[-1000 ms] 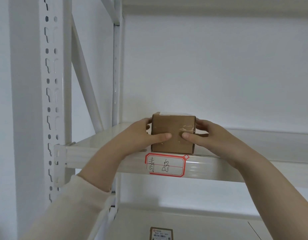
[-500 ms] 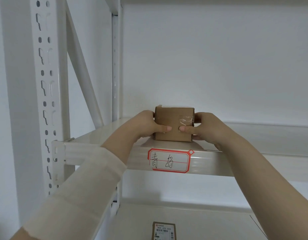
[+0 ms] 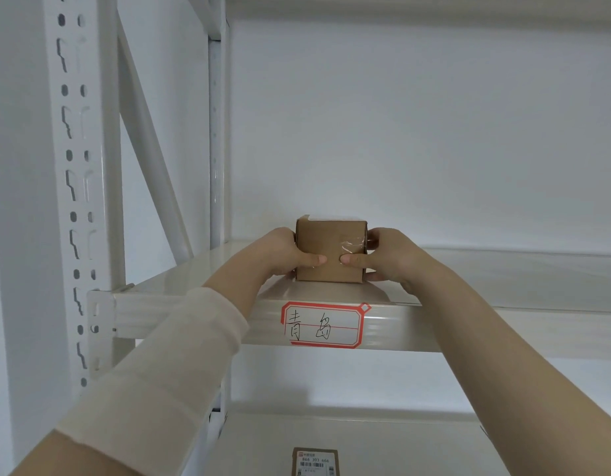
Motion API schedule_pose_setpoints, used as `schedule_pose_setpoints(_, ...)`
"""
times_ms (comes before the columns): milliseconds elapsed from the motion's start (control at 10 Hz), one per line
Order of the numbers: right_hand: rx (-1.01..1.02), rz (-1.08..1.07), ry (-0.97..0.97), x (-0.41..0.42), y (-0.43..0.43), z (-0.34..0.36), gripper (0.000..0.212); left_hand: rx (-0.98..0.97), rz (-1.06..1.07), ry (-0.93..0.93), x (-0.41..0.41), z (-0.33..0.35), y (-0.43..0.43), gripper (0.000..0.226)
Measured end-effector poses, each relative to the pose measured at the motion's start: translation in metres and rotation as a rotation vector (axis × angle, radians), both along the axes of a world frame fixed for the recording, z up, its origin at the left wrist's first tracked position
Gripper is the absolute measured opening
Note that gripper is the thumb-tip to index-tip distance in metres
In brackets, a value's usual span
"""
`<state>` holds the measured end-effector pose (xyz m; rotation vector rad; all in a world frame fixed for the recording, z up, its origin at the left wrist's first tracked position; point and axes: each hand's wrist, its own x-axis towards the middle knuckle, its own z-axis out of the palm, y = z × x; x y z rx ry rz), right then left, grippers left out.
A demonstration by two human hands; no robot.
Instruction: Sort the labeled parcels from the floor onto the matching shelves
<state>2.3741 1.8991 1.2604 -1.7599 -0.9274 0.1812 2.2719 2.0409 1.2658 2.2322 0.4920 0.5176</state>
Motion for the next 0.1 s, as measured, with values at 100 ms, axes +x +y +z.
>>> schedule_pose_setpoints(100, -0.034, -0.083, -0.03, -0.0007, -0.004, -0.0025, 0.08, 0.068, 0.043, 0.02, -0.0024, -0.0058, -0.0002, 0.064)
